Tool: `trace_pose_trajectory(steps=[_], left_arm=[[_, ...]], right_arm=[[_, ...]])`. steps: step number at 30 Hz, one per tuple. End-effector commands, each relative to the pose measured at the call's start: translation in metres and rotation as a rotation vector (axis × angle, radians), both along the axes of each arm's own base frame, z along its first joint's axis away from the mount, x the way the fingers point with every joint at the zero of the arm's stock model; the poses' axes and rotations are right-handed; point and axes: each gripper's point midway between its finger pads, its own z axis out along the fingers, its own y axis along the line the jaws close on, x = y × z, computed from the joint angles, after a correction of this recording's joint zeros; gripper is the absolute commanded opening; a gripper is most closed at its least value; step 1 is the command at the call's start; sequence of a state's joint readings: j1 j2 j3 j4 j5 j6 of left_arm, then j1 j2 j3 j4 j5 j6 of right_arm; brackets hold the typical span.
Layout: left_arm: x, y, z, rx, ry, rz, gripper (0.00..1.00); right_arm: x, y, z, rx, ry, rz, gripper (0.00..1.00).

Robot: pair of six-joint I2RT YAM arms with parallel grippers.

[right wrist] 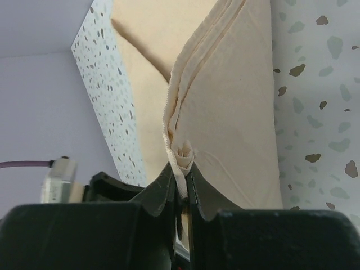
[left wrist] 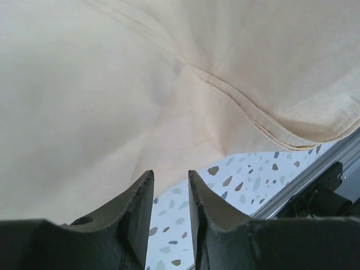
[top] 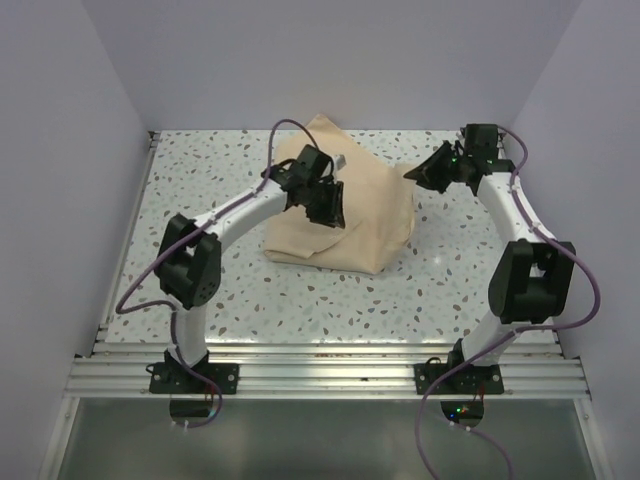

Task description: Prepare the surgical pack

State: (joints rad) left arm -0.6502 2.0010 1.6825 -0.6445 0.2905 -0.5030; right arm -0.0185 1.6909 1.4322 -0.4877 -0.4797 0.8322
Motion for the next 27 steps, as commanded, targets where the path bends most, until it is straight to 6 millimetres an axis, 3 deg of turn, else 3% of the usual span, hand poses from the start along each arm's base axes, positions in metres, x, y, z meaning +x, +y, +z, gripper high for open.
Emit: trace_pose_trajectory(steps=[1,2,3,6,10,12,16,20,23,24,27], left_arm=[[0.030,0.062,0.035,0.021,-0.098,0.136,0.34],[0.034,0.082,0.031,0.053,-0.086,0.184,0.34],[0.050,0.115,0.030,0.065,-0.087,0.267,0.34],[0.064,0.182,0.026,0.102,-0.092,0.412,0.31],[0.067,0.233,-0.001,0.162,-0.034,0.522,0.25],[0.068,0.242,-0.015,0.175,-0.001,0.538,0.23],[0.067,0.234,-0.057,0.168,0.104,0.502,0.13],[0.067,0.216,-0.070,0.082,0.126,0.464,0.08],[0.064,0.203,-0.077,0.080,0.131,0.428,0.07],[0.061,0.196,-0.081,0.076,0.143,0.417,0.07],[0.056,0.181,-0.080,0.057,0.138,0.390,0.06]], right_arm=[[0.010,-0.005,0.016,-0.045,-0.055,0.019,0.00],[0.010,-0.005,0.016,-0.047,-0.055,0.021,0.00],[0.010,-0.003,0.015,-0.044,-0.053,0.029,0.00],[0.011,-0.001,0.015,-0.040,-0.056,0.039,0.00],[0.014,0.003,0.014,-0.041,-0.051,0.054,0.00],[0.014,0.018,0.014,-0.045,-0.053,0.087,0.00],[0.018,0.045,0.023,-0.045,-0.074,0.134,0.00],[0.024,0.077,0.031,-0.050,-0.101,0.176,0.00],[0.029,0.115,0.039,-0.043,-0.121,0.226,0.00],[0.030,0.135,0.050,-0.038,-0.152,0.256,0.00],[0.031,0.178,0.045,-0.036,-0.155,0.308,0.00]])
